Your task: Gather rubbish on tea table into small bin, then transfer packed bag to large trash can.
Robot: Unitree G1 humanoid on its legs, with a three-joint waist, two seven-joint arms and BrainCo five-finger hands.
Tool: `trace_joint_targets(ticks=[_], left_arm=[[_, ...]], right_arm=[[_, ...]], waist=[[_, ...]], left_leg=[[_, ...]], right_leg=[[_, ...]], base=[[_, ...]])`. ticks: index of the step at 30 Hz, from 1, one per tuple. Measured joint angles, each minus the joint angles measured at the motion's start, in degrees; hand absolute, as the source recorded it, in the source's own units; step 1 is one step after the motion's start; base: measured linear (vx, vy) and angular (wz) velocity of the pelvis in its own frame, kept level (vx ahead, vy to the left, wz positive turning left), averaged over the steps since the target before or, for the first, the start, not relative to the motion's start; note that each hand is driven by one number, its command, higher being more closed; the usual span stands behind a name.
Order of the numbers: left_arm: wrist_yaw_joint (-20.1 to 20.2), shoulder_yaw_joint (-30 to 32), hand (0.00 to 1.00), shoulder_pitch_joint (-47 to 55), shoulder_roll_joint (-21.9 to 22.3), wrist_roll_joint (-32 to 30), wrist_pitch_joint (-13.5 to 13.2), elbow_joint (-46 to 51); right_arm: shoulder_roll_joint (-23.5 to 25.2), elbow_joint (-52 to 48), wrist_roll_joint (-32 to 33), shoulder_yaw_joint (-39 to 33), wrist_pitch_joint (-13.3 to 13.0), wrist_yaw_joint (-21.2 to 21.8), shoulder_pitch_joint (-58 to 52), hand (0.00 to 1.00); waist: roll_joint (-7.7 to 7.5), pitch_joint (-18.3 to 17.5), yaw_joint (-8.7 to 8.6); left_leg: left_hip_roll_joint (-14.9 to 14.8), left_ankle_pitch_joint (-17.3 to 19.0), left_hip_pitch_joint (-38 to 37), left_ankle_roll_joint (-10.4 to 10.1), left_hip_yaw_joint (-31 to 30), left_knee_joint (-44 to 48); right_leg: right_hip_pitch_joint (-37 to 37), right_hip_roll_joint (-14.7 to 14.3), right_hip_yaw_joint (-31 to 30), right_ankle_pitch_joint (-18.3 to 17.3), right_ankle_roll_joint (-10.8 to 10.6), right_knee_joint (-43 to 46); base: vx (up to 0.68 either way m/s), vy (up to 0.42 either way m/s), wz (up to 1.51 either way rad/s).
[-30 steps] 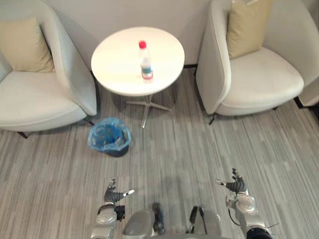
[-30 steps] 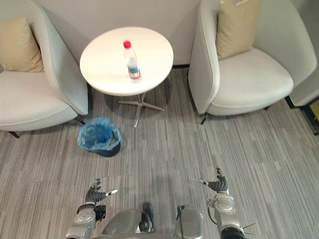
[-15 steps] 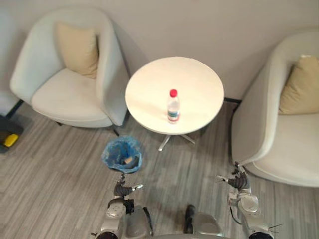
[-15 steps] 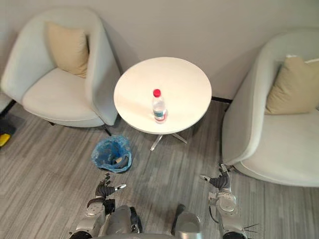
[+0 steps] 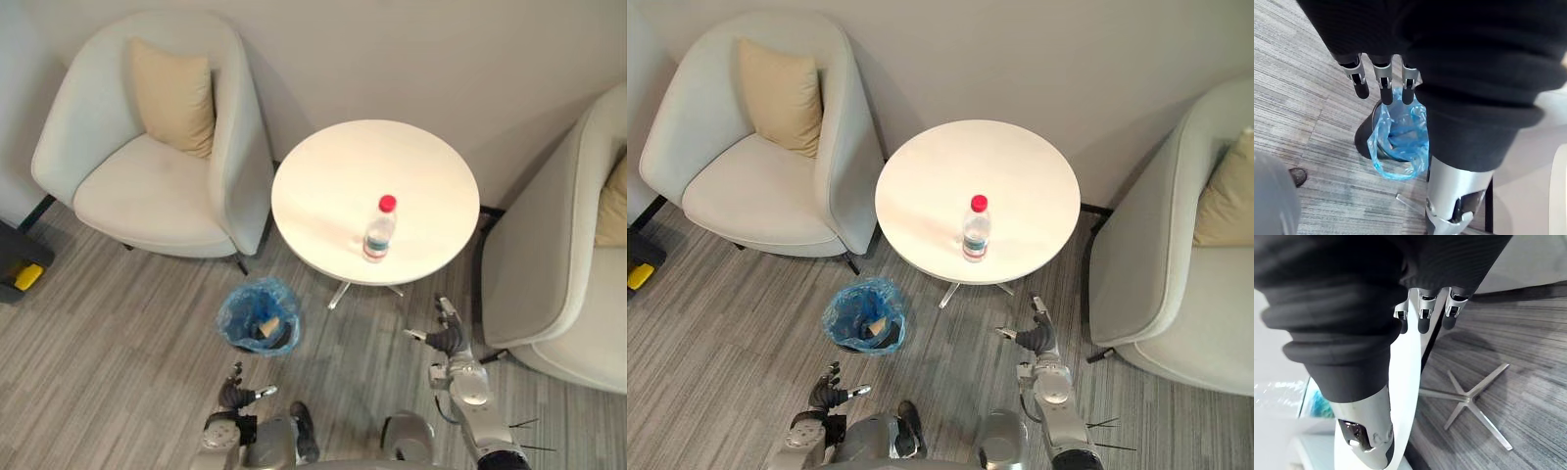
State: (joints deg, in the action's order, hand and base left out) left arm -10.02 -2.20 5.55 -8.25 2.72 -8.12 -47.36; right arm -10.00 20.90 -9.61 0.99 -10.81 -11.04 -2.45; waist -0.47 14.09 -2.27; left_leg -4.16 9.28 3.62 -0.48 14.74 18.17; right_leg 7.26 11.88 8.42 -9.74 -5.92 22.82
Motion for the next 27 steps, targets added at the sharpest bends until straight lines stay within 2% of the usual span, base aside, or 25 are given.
trace_joint_targets(ticks=[3,7,10,11,16,18,22,23,27], left_arm=[[0.22,0.11,0.00,1.28,1.97,-0.09,-0.12,-0.54],[1.26,0.17,0.00,2.32,2.56,-0.83,-0.51,-1.63],[1.26,0.13,0.00,2.37,2.71,-1.16,-0.72,-2.08],[1.26,0.12,0.00,2.37,2.73,-1.15,-0.91,-2.26],[1.29,0.03,0.00,2.39,2.79,-1.17,-1.14,-2.49],[1.36,-0.39,0.00,2.39,2.84,-1.17,-1.16,-2.48],[1.35,-0.74,0.00,2.38,2.90,-1.12,-1.25,-1.83],[1.35,-0.74,0.00,2.44,2.89,-1.10,-1.22,-1.78],[1.33,-0.80,0.00,2.47,2.79,-1.02,-1.26,-1.36]], right_arm=[[-0.68,-0.56,-0.17,0.10,-0.01,-0.05,1.49,0.00],[-0.04,-2.04,-0.26,-0.14,-0.01,-1.43,2.30,0.00],[0.68,-2.01,-0.18,-0.65,0.01,-3.40,3.22,0.00],[0.85,-1.99,0.02,-0.74,0.02,-4.10,3.56,0.00],[0.92,1.13,1.13,-1.54,0.09,-5.22,7.85,0.00],[0.81,3.34,1.95,-3.09,0.13,-5.58,10.61,0.00],[0.24,5.91,5.60,-5.17,0.15,-7.39,16.97,0.00],[0.12,6.89,6.63,-5.47,0.12,-7.86,18.98,1.00],[-1.14,12.01,10.24,-5.55,0.21,-8.70,25.18,1.00]], waist=[[2.22,-1.31,0.23],[2.27,-1.43,0.59],[2.40,-1.49,0.79],[2.52,-1.56,1.42],[3.13,-1.74,1.76],[3.70,-1.65,1.82],[5.50,-0.93,3.20],[6.05,-0.58,3.13],[6.57,-0.09,3.47]], left_leg=[[-1.08,-0.93,-0.21,-1.39,-1.00,-2.92],[-1.73,-2.74,-2.06,-2.47,-2.20,-6.56],[-1.30,-4.70,-2.48,-2.45,-3.59,-9.30],[-0.88,-6.20,-2.51,-2.51,-4.20,-11.11],[-0.21,-9.32,-2.41,-2.71,-6.35,-14.91],[0.16,-10.66,-2.35,-2.65,-7.10,-16.54],[0.23,-12.11,-1.63,-2.79,-8.10,-19.07],[0.30,-12.50,-1.27,-2.91,-8.43,-19.65],[0.27,-12.99,0.26,-3.26,-9.28,-20.09]], right_leg=[[-2.20,-1.96,1.47,1.97,0.57,-5.21],[-5.79,-3.72,3.11,4.07,0.88,-10.87],[-6.62,-3.68,4.85,4.62,0.99,-12.39],[-6.93,-3.64,5.68,5.29,1.00,-13.71],[-7.06,-3.67,7.95,6.44,1.29,-15.24],[-6.89,-3.66,8.87,6.64,1.31,-15.30],[-5.12,-3.77,9.14,7.18,1.38,-15.17],[-4.89,-3.74,9.76,7.39,1.39,-15.23],[-3.57,-3.56,10.47,7.67,1.33,-15.34]], base=[[0.10,-0.063,0.10],[0.07,-0.060,0.12],[0.01,-0.049,0.30],[-0.02,-0.009,0.25],[-0.05,-0.007,0.23],[-0.09,0.015,0.28],[-0.11,0.014,0.10],[-0.08,0.019,0.16],[-0.04,0.013,0.12]])
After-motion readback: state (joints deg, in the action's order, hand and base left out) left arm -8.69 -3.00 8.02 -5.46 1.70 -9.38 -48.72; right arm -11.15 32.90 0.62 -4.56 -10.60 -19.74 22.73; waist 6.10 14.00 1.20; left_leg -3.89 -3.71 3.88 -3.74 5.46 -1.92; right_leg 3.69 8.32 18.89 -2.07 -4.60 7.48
